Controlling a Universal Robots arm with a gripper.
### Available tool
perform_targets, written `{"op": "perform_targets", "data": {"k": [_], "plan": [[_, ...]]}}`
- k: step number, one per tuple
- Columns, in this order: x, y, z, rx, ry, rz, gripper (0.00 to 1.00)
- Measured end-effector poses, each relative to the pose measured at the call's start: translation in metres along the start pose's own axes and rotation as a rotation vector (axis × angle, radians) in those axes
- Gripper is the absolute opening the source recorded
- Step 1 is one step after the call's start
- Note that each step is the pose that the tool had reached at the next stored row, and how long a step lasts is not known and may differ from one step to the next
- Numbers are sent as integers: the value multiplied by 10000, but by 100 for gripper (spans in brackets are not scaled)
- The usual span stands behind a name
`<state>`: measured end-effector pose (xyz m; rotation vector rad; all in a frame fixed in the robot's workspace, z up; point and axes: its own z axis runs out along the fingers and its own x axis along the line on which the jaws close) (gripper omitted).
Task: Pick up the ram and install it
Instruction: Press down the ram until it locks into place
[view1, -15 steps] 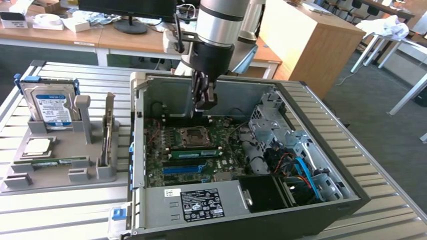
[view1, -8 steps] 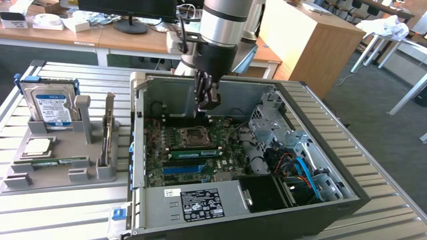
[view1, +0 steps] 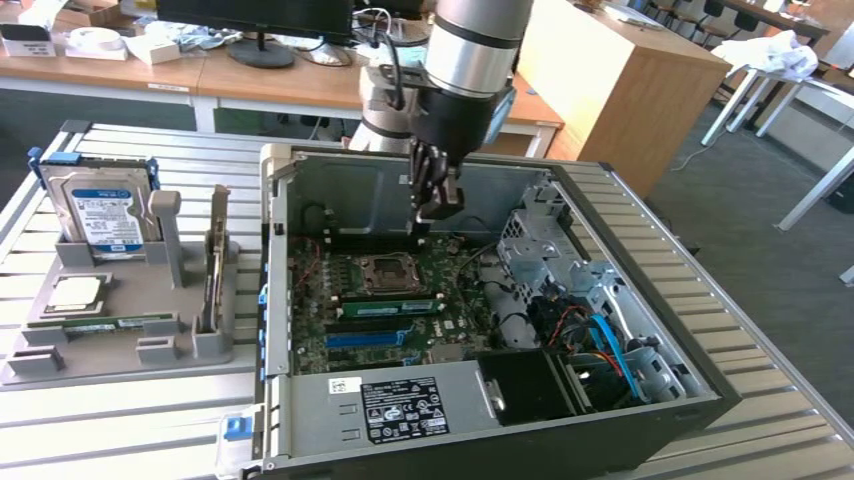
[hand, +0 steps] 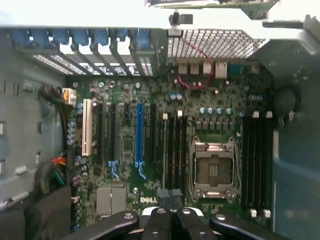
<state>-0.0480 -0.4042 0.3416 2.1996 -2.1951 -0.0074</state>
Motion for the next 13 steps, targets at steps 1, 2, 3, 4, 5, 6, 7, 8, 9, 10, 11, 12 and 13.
{"op": "perform_targets", "data": {"k": [1, 2, 3, 4, 5, 6, 7, 8, 9, 10, 11, 12, 13], "plan": [[0, -18, -1, 0, -10, 0, 10], [0, -28, -1, 0, -11, -1, 10], [0, -29, -1, -1, -12, 0, 10], [0, -29, -1, 0, -12, 0, 10], [0, -29, -1, 0, -12, 0, 10], [0, -29, -1, 0, -12, 0, 10], [0, -29, -1, 0, -12, 0, 10], [0, -30, -1, 0, -12, 0, 10], [0, -30, -1, 0, -12, 0, 10], [0, -29, -1, 0, -12, 0, 10], [0, -29, -1, 0, -12, 0, 10], [0, -29, -1, 0, -12, 0, 10], [0, -30, -1, 0, -12, 0, 10]]}}
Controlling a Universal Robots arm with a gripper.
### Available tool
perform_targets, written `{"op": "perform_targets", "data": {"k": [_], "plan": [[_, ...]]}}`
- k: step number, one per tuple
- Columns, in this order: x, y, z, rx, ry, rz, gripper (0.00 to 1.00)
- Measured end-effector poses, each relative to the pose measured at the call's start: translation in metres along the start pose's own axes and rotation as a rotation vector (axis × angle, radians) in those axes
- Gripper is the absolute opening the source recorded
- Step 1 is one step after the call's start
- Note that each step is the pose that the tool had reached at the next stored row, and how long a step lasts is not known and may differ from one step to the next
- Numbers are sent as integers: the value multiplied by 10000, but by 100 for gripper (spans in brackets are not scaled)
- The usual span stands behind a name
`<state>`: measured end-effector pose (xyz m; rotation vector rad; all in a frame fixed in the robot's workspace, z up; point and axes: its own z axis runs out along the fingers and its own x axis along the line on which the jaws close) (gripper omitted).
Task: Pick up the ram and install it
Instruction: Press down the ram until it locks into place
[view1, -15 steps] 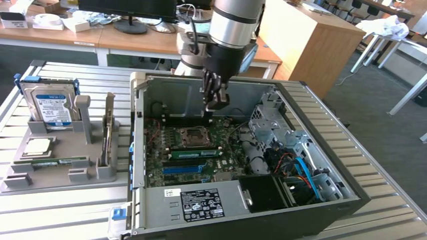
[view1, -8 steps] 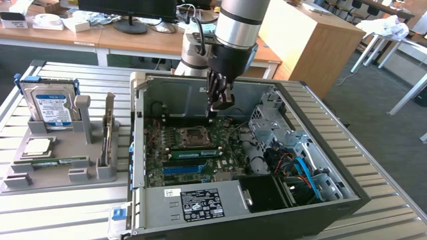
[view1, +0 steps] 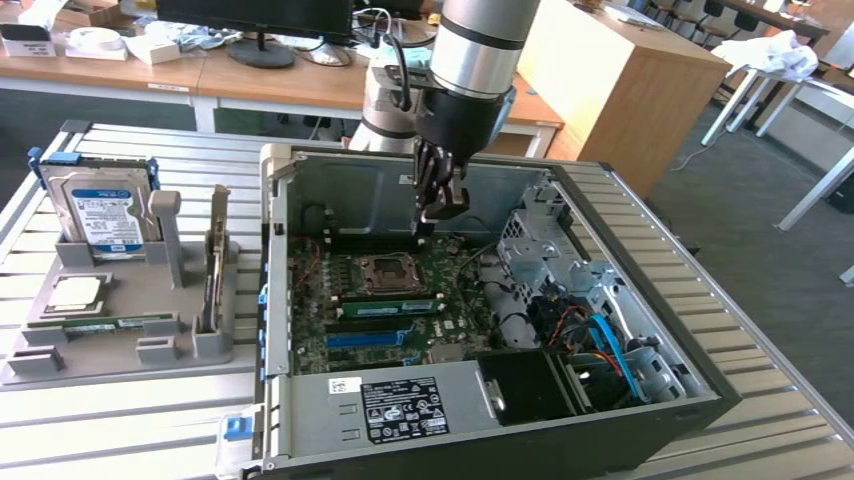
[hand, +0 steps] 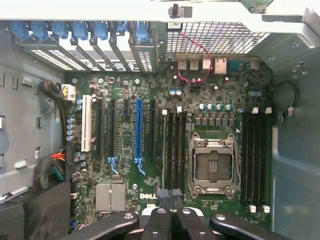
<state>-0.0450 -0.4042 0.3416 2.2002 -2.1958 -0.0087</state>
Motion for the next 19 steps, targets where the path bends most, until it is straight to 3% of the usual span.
{"op": "perform_targets", "data": {"k": [7, 19], "plan": [[0, 1, 0, -4, -5, 192, 10], [0, 9, 4, -32, -44, 1605, 10]]}}
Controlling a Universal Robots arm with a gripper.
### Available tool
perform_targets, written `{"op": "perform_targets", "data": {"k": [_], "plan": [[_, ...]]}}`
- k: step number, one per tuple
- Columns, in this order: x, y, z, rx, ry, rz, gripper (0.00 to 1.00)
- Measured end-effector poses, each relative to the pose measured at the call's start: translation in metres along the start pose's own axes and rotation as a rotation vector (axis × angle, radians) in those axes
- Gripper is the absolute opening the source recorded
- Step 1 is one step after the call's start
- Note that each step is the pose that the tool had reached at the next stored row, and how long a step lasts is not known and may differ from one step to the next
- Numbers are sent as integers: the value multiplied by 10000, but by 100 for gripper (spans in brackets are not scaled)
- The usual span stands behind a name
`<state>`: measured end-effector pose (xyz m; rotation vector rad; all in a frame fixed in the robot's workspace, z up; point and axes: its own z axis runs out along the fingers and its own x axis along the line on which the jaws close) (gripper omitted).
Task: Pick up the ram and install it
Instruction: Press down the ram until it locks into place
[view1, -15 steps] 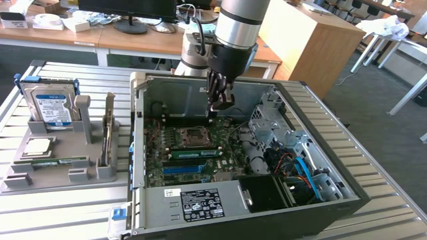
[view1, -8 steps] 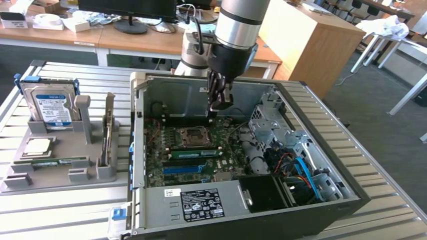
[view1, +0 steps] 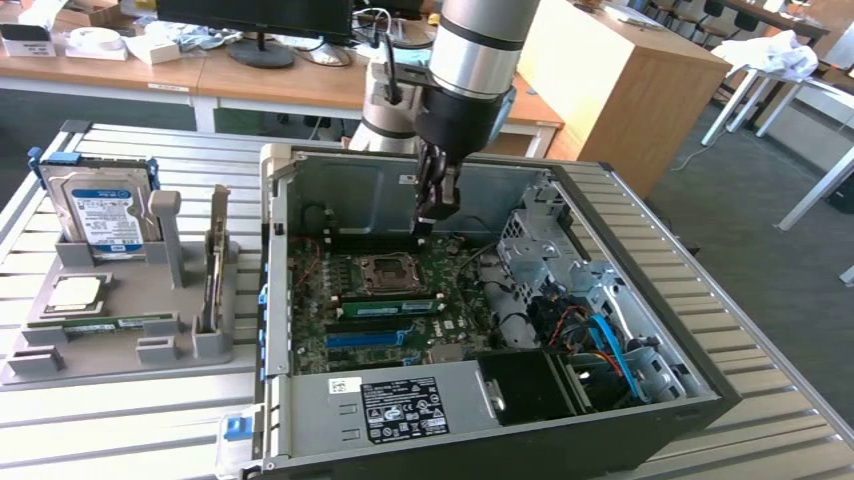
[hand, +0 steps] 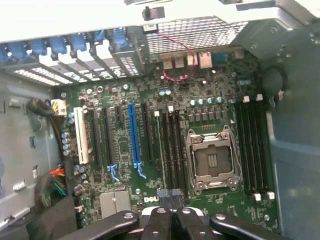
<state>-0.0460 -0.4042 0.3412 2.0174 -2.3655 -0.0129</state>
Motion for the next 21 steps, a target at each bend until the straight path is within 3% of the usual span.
{"op": "perform_targets", "data": {"k": [21], "plan": [[0, 2, 18, -61, -86, 3129, 10]]}}
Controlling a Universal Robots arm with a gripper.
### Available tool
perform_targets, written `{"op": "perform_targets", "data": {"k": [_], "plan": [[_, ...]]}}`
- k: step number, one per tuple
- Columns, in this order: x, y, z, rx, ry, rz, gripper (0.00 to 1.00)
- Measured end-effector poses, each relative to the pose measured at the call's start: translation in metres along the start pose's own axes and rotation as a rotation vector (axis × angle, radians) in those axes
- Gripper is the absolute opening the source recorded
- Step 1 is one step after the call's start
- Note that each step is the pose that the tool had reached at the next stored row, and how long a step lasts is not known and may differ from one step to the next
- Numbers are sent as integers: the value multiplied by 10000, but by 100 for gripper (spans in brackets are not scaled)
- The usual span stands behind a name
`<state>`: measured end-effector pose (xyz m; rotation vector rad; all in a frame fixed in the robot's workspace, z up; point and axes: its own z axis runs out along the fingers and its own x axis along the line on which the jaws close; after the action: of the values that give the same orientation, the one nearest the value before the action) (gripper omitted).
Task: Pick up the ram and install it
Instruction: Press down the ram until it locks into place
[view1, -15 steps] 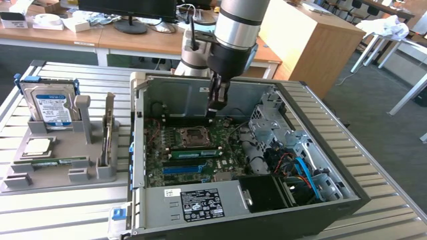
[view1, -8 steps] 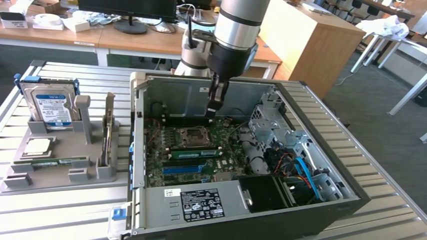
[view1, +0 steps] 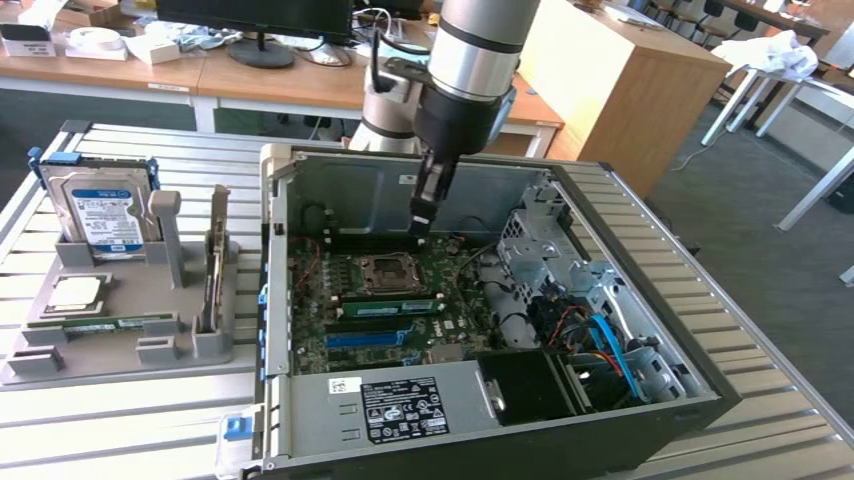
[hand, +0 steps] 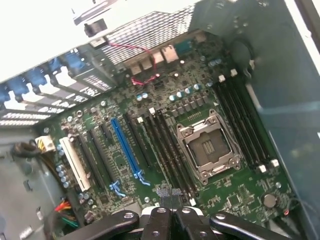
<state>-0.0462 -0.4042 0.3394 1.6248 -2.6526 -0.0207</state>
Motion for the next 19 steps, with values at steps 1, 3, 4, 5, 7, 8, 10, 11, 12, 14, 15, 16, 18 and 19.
{"op": "perform_targets", "data": {"k": [1, 3, 4, 5, 7, 8, 10, 11, 12, 14, 15, 16, 18, 19], "plan": [[0, 0, 1, -3, -4, 146, 10], [0, 0, 3, -9, -12, 447, 10], [0, 0, 3, -12, -16, 600, 10], [0, 1, 4, -15, -20, 750, 10], [0, 1, 6, -21, -29, 1067, 10], [0, 1, 7, -24, -33, 1218, 10], [0, 1, 9, -30, -41, 1515, 10], [1, 1, 9, -33, -45, 1659, 10], [1, 1, 10, -35, -50, 1815, 10], [1, 2, 12, -41, -58, 2112, 10], [1, 2, 13, -44, -61, 2260, 10], [1, 2, 14, -47, -65, 2412, 10], [1, 2, 16, -53, -74, 2708, 10], [1, 2, 17, -56, -78, 2871, 10]]}}
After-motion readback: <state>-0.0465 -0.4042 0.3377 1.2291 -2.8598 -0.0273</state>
